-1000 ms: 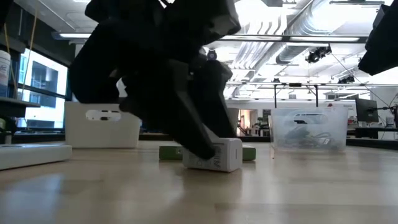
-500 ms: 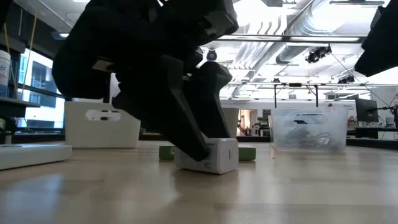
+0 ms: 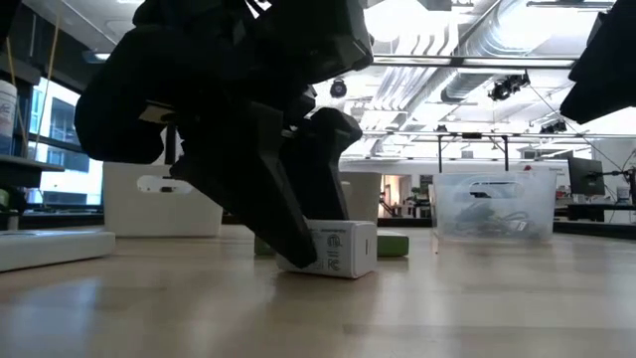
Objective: Pick and place items into bin
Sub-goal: Put the white charger adapter into the white bin
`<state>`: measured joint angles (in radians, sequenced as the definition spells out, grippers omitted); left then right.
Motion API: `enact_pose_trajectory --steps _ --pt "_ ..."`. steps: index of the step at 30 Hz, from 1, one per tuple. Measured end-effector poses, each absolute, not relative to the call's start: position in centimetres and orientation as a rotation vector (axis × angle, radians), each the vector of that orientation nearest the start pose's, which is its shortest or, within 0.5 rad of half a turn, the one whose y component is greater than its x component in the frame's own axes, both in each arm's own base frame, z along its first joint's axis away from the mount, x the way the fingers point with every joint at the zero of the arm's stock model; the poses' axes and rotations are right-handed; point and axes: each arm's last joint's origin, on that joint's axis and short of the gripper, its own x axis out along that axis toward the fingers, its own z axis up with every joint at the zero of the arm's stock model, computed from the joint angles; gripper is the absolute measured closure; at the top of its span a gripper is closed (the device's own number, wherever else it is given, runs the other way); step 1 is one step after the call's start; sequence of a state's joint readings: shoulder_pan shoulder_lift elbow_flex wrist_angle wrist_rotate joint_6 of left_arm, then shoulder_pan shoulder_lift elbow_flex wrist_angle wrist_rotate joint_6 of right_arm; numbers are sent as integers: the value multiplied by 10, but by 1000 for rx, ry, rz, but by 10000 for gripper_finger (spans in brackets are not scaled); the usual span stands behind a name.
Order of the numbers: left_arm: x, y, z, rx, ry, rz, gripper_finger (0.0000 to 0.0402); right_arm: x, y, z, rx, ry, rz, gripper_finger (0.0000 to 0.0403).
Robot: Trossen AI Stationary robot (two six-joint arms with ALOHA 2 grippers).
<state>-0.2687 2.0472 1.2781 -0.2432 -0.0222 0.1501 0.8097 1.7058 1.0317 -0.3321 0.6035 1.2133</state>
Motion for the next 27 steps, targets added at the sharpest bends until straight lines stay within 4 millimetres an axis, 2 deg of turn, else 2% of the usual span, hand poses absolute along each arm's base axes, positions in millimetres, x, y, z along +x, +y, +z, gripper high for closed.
enact_pose_trajectory --steps 15,27 --pt "396 -108 129 290 979 -286 226 242 230 182 491 733 -277 263" --pt "396 -108 129 278 979 -297 216 241 230 181 485 741 -277 263"
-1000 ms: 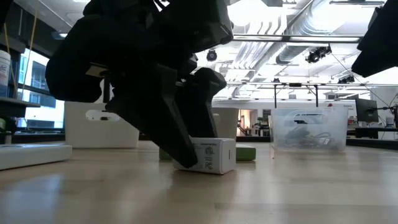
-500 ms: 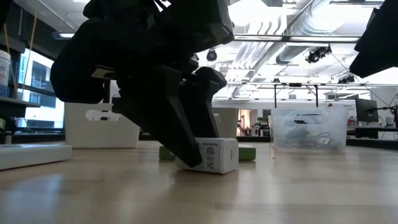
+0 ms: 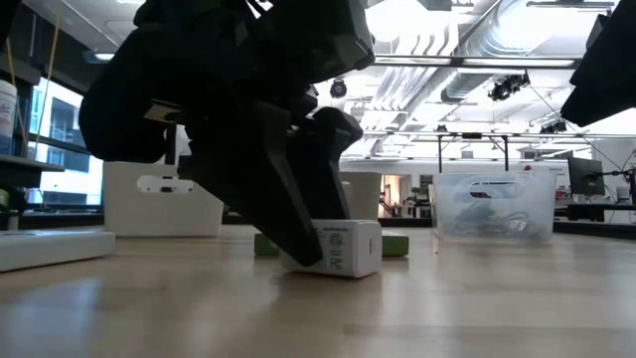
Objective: Pick and place items into bin
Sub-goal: Put the white charger adapter into the white bin
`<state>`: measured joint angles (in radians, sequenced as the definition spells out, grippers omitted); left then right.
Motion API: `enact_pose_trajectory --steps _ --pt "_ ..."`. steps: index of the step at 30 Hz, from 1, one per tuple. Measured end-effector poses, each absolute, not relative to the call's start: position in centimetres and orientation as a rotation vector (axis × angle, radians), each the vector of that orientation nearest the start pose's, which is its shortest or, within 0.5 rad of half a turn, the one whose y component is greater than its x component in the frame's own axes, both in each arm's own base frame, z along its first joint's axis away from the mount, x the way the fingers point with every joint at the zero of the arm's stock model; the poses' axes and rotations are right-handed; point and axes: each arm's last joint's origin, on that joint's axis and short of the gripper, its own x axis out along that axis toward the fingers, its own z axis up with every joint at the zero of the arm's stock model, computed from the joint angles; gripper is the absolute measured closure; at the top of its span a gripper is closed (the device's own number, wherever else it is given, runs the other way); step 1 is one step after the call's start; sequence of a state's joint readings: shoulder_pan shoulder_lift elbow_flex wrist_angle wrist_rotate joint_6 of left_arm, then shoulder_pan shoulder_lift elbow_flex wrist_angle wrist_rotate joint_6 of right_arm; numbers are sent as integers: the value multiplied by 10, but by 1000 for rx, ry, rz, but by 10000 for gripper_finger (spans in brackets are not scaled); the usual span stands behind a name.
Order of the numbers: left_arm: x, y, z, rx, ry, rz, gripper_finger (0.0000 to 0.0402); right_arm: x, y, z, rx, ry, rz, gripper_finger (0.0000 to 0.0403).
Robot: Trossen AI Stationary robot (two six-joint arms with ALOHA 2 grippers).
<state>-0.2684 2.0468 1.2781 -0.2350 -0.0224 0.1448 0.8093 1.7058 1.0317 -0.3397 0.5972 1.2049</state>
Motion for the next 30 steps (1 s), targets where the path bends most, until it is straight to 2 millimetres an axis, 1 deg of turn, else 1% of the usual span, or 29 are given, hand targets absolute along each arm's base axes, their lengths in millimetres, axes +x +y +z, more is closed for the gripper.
enact_pose_trajectory --steps 5,13,16,22,30 --pt "396 -109 129 249 981 -309 223 241 230 181 484 742 -277 263" --pt "396 -110 130 218 982 -343 214 241 230 181 484 742 -277 263" --pt "397 -111 133 210 979 -358 214 241 230 181 484 742 -278 263" --pt "409 -114 154 240 939 -377 214 241 230 181 488 746 -275 263" --pt "421 -115 197 419 980 -371 213 232 235 179 490 795 -270 263"
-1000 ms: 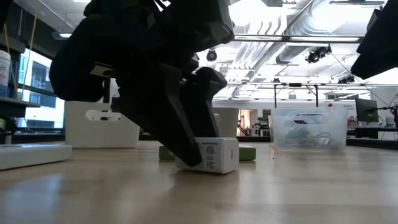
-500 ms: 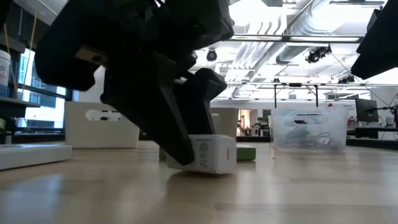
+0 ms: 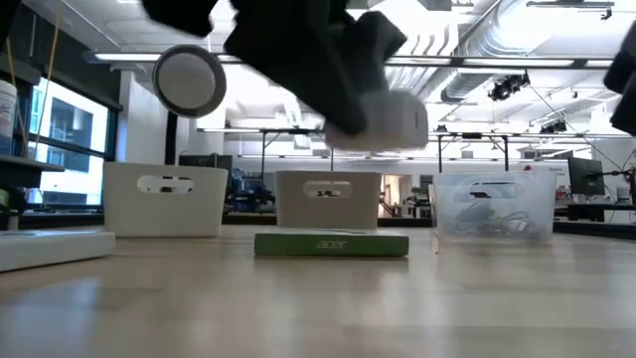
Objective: Pick and place items into bin
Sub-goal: Put the white charger adapter into the white bin
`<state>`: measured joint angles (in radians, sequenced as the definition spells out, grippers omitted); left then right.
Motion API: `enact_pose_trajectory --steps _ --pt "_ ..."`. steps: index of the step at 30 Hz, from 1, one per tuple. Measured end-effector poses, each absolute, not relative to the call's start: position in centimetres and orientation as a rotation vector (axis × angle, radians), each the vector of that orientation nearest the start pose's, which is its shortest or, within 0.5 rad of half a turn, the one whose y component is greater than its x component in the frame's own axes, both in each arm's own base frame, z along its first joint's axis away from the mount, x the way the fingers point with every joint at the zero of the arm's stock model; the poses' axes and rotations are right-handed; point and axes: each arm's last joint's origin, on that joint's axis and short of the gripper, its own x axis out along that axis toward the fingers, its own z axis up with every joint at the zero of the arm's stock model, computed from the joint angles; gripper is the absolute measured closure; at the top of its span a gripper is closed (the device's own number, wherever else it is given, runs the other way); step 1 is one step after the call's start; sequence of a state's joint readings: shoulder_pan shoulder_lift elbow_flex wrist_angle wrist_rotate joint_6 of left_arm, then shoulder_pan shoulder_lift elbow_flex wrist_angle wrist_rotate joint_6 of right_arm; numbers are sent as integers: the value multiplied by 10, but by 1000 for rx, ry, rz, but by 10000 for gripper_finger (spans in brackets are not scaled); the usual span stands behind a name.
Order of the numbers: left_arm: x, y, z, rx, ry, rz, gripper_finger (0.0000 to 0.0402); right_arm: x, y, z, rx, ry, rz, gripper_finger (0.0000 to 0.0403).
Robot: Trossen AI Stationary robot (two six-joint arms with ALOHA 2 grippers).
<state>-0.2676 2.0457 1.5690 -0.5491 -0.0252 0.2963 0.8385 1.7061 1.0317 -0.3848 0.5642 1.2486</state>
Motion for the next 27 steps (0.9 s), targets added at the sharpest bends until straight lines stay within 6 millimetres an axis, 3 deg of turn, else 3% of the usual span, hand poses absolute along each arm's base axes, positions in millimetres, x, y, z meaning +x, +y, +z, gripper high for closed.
enact_pose_trajectory --steps 13,27 --pt "419 -108 255 638 1092 -270 213 220 241 176 492 839 -268 263" --pt "386 -92 274 837 1446 -82 213 218 239 175 466 847 -283 263"
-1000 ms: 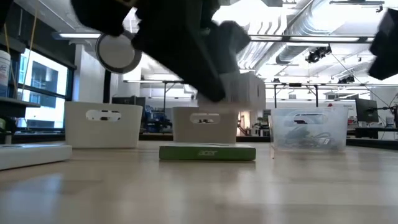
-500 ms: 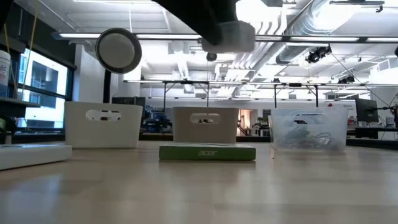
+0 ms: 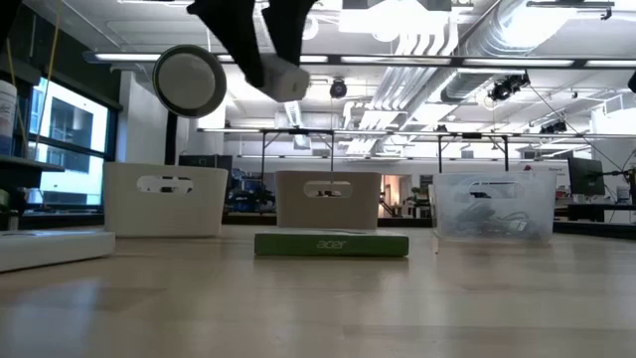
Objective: Pick and place items into bin
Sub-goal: Put the white charger adapter into the white bin
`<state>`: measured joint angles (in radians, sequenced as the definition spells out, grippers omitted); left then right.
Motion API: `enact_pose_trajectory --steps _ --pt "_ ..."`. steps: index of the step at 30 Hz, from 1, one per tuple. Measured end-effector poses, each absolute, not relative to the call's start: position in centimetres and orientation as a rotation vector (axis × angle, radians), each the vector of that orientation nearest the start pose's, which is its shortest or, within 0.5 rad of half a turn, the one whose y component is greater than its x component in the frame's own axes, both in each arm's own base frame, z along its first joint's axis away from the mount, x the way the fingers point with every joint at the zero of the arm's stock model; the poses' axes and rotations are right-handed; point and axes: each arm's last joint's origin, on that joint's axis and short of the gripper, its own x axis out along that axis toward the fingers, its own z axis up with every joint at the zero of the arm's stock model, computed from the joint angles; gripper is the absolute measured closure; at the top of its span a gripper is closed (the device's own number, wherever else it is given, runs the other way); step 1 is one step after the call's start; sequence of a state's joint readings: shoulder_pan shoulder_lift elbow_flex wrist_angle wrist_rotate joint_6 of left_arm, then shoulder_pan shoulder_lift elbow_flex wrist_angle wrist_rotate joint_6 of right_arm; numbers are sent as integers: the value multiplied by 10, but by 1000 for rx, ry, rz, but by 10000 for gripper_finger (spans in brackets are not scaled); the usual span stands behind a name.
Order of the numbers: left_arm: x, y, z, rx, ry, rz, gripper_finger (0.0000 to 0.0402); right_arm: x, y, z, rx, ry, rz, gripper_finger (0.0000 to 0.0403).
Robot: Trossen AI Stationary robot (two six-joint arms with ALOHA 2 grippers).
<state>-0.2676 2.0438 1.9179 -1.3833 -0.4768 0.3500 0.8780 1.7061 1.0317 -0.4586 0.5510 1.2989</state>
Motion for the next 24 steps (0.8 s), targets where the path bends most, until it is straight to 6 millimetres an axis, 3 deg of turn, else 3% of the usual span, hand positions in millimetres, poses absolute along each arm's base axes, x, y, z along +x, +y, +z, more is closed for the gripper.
enact_pose_trajectory --steps 10,20,24 --pt "372 -77 276 888 1615 29 213 218 238 175 434 841 -285 263" --pt "362 -38 283 811 1653 114 213 216 241 175 442 859 -271 263" --pt "346 -20 291 770 1664 161 213 213 243 174 438 859 -263 263"
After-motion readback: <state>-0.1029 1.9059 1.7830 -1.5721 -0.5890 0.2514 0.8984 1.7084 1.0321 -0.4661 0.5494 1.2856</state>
